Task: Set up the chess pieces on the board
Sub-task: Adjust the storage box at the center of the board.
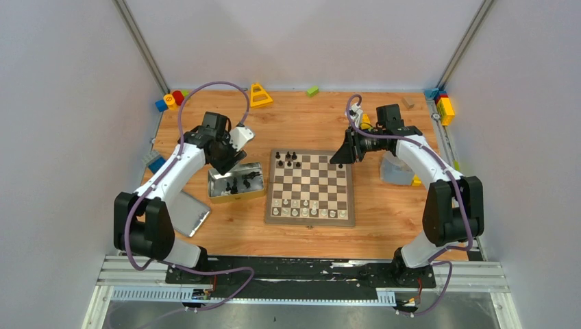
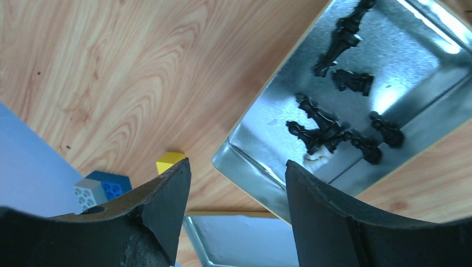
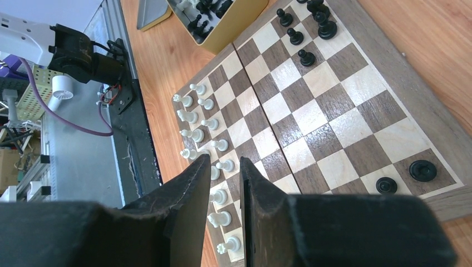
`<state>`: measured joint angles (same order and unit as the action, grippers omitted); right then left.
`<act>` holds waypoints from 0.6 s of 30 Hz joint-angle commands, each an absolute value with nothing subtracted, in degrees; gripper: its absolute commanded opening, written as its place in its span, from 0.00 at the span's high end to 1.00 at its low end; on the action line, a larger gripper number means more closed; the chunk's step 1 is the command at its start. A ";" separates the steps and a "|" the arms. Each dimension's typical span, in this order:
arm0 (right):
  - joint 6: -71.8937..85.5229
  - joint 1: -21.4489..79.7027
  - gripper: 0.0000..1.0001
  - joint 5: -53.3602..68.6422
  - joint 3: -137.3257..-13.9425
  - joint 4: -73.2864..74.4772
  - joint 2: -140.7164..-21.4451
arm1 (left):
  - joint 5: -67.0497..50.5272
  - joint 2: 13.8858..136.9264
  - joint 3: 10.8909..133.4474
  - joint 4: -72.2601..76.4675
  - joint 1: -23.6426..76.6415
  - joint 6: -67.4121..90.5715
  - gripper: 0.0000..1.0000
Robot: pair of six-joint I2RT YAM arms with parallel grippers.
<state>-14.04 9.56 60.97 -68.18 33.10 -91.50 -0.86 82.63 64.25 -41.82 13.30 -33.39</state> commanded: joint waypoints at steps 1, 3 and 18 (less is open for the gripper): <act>-16.34 9.56 0.73 60.82 -67.65 31.30 -90.61 | 4.68 85.43 66.38 -38.64 12.92 -35.70 0.29; -16.43 9.56 0.73 60.83 -67.63 31.29 -91.02 | 4.12 86.64 66.72 -37.94 12.92 -38.46 0.29; -17.28 9.58 0.73 60.91 -67.50 31.90 -92.60 | 0.46 98.64 70.39 -42.07 12.92 -43.33 0.54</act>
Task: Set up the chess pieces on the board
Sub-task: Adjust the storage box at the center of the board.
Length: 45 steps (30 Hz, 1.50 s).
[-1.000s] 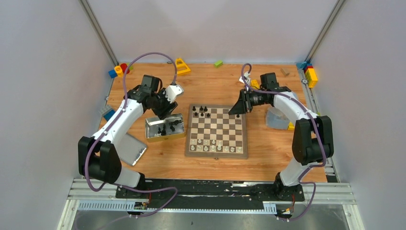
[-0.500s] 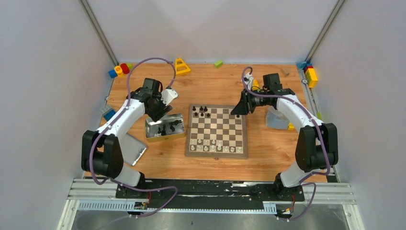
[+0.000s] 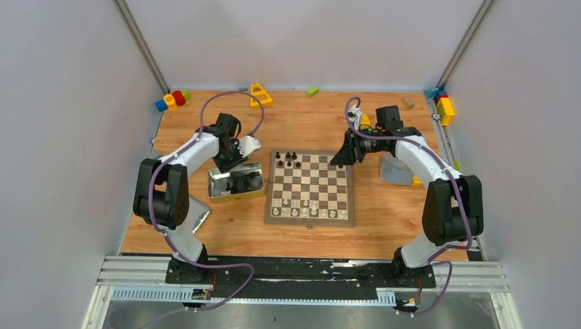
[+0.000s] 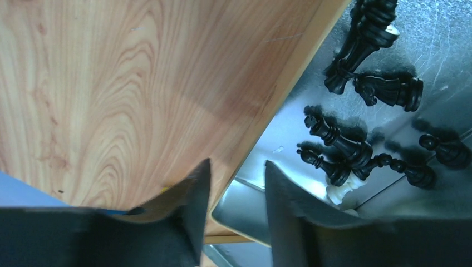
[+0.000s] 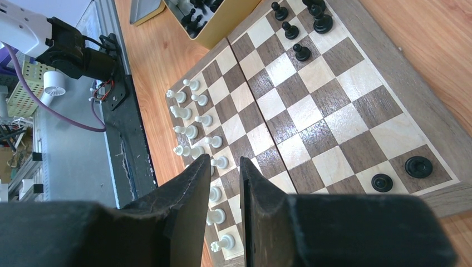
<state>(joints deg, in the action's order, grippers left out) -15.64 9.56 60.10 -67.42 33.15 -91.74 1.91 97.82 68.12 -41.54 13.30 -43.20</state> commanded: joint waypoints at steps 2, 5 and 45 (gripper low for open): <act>-17.31 9.53 0.73 60.84 -67.58 31.99 -92.86 | 0.37 98.97 70.14 -42.57 12.92 -41.32 0.62; -17.53 9.53 0.73 60.58 -67.67 32.17 -93.31 | 1.01 98.51 69.68 -43.68 12.81 -36.00 0.72; -19.46 9.50 0.73 57.35 -69.52 34.90 -98.64 | -15.93 102.53 77.15 -49.25 6.03 -23.05 0.53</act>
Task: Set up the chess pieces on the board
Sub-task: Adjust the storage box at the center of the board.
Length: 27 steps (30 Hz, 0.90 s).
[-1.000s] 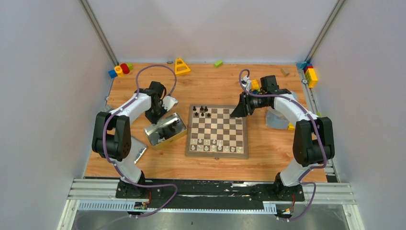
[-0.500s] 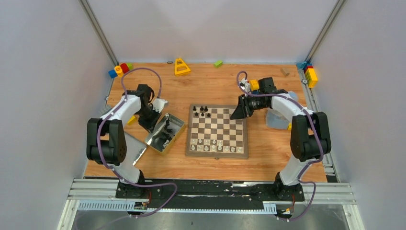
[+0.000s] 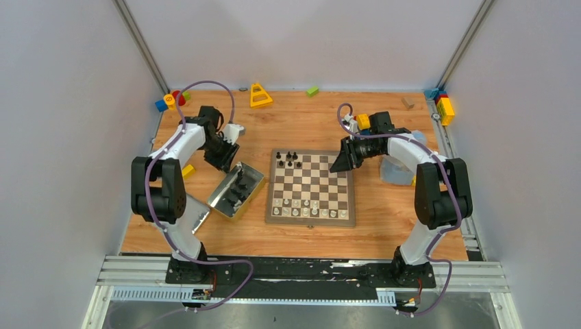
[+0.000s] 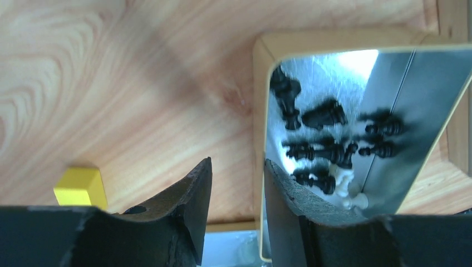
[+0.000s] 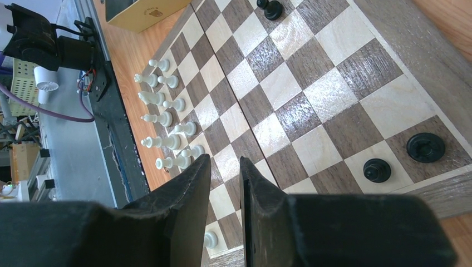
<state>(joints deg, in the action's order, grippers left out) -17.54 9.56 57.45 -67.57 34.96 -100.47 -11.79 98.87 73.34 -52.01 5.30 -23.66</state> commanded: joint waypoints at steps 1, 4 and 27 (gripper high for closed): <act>-19.50 9.53 0.73 57.33 -69.52 34.89 -98.62 | -16.05 103.21 77.55 -48.80 6.18 -22.60 0.54; -19.43 9.56 0.73 57.41 -69.61 34.98 -98.81 | -16.00 106.33 79.54 -47.41 6.43 -19.31 0.67; -19.66 9.58 0.73 57.12 -69.76 35.49 -100.23 | -23.64 92.28 67.23 -46.91 -13.28 -11.16 0.64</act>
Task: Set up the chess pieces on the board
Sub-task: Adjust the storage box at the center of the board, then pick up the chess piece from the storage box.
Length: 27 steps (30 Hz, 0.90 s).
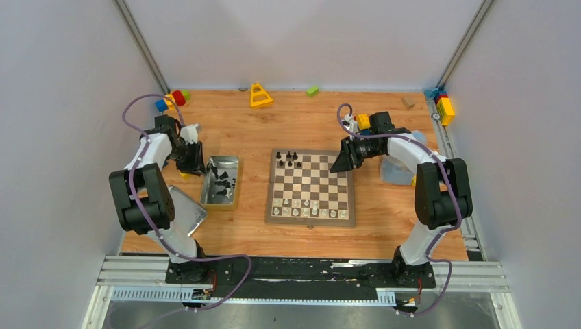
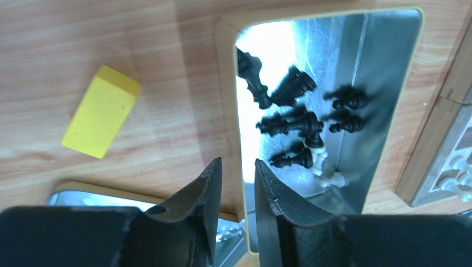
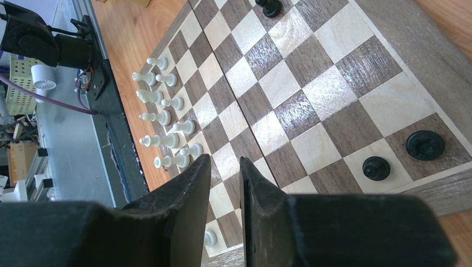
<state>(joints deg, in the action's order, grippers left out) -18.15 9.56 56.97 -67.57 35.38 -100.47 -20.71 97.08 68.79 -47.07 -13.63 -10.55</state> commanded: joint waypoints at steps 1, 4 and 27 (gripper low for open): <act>-19.62 9.57 0.73 57.13 -69.77 35.51 -100.35 | -23.90 91.51 67.10 -47.19 -13.32 -11.89 0.62; -19.75 9.62 0.73 57.21 -69.87 35.69 -100.63 | -25.10 90.31 66.94 -48.02 -13.27 -13.56 0.59; -20.65 9.63 0.73 56.87 -69.70 36.21 -100.11 | -18.02 90.95 59.23 -44.66 7.17 -22.65 0.68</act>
